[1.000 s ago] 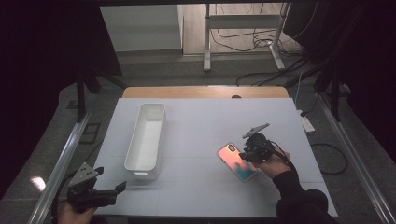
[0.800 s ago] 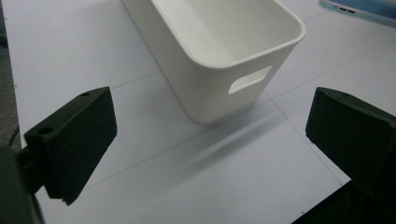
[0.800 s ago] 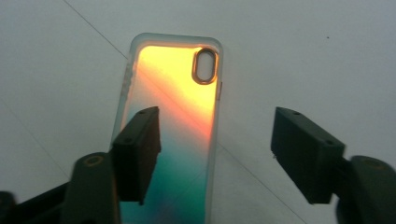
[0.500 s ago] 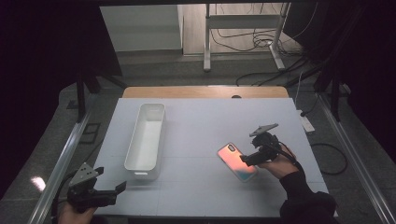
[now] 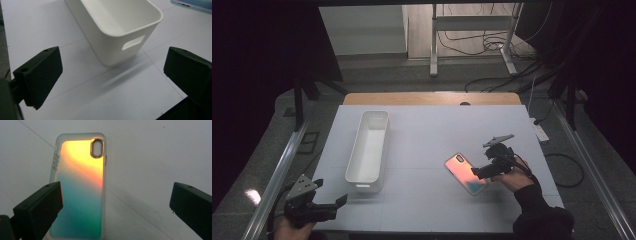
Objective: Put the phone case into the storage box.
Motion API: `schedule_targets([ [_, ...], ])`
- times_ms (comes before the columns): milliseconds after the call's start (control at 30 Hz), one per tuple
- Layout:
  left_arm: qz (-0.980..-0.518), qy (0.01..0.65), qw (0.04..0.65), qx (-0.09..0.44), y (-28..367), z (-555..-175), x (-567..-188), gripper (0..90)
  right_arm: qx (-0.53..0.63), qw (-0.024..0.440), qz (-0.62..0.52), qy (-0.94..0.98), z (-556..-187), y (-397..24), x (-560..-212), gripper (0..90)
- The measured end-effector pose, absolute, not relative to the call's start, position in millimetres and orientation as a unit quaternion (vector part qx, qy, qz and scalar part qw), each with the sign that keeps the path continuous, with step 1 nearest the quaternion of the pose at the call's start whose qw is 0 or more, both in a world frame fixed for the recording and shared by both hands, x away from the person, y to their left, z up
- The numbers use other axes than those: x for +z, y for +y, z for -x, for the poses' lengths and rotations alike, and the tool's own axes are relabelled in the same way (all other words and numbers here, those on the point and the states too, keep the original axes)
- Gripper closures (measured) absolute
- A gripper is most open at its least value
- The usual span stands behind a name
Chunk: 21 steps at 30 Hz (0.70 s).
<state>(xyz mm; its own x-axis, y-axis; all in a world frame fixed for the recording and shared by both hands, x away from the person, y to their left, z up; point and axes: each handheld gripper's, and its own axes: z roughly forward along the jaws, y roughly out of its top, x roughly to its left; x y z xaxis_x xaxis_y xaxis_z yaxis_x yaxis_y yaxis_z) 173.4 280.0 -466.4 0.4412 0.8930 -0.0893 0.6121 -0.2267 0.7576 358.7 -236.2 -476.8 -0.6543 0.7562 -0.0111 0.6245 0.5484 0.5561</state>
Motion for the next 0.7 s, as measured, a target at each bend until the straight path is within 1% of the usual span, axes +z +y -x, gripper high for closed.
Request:
schedule_targets([
  [500, -0.761, 0.494, 0.377, 0.187, 279.9, -173.3, -466.4, 2.8, 0.213, 0.107, -0.392, 0.889, -362.7, -234.6, -507.7, 0.0],
  [700, -0.761, 0.494, 0.377, 0.186, 279.9, -173.5, -466.5, 2.9, 0.201, 0.100, -0.393, 0.892, -363.4, -234.6, -513.5, 0.0],
])
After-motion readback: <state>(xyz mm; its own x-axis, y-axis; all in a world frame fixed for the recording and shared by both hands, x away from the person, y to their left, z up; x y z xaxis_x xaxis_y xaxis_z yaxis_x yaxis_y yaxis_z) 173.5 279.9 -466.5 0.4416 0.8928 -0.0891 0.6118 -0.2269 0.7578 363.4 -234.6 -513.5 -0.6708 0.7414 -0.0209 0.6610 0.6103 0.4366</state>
